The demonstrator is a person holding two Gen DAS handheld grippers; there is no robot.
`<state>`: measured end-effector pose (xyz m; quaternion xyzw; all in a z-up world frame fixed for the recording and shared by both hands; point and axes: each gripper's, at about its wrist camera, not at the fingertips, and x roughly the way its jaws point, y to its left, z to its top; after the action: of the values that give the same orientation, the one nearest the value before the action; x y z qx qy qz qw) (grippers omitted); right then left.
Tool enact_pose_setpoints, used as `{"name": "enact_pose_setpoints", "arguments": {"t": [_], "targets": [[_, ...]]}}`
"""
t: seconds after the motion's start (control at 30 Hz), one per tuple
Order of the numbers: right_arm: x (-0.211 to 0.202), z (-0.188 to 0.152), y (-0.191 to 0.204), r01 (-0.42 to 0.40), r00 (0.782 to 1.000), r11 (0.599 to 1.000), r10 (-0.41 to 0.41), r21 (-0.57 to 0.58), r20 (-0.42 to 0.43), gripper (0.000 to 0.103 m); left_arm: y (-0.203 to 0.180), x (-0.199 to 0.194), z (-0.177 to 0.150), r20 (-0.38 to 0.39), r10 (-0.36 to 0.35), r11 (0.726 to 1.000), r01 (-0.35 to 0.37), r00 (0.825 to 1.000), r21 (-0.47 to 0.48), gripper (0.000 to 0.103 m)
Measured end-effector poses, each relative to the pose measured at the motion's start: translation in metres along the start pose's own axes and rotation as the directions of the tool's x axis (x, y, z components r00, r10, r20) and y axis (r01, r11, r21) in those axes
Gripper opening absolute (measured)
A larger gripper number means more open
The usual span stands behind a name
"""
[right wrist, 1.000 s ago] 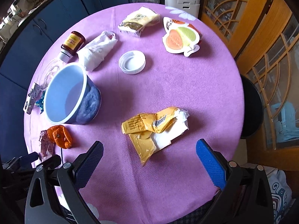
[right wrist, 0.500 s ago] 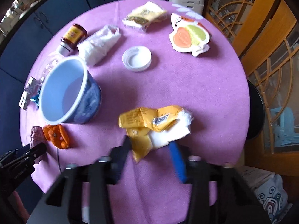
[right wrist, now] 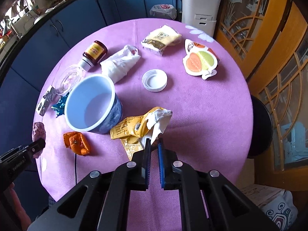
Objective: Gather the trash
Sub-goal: 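Grasp the pink crumpled wrapper with the left tool while the right tool grasps the yellow wrapper, then carry both held wrappers over to the black trash bin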
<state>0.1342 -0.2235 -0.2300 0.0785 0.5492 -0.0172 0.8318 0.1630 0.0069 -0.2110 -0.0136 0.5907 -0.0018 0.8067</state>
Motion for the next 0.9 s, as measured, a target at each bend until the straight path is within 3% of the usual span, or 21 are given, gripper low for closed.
{"name": "enact_pose_setpoints", "arguments": {"t": [0.27, 0.33, 0.6, 0.9], "targets": [[-0.017, 0.004, -0.01, 0.011, 0.998, 1.0, -0.012, 0.012, 0.061, 0.008, -0.017, -0.024, -0.002, 0.085, -0.003, 0.999, -0.001, 0.996, 0.048, 0.017], [-0.021, 0.006, -0.016, 0.014, 0.997, 1.0, -0.016, 0.026, 0.072, 0.008, -0.031, -0.016, -0.015, 0.106, -0.008, 0.998, 0.001, 0.994, 0.068, 0.017], [-0.035, 0.015, -0.053, 0.019, 0.993, 0.995, -0.03, 0.099, 0.113, 0.008, -0.091, -0.016, 0.006, 0.158, -0.032, 0.984, 0.003, 0.987, 0.177, 0.017], [-0.04, 0.026, -0.108, 0.034, 0.984, 0.982, -0.065, 0.186, 0.167, 0.008, -0.175, -0.021, 0.024, 0.193, -0.049, 0.948, -0.015, 0.98, 0.317, 0.017]]}}
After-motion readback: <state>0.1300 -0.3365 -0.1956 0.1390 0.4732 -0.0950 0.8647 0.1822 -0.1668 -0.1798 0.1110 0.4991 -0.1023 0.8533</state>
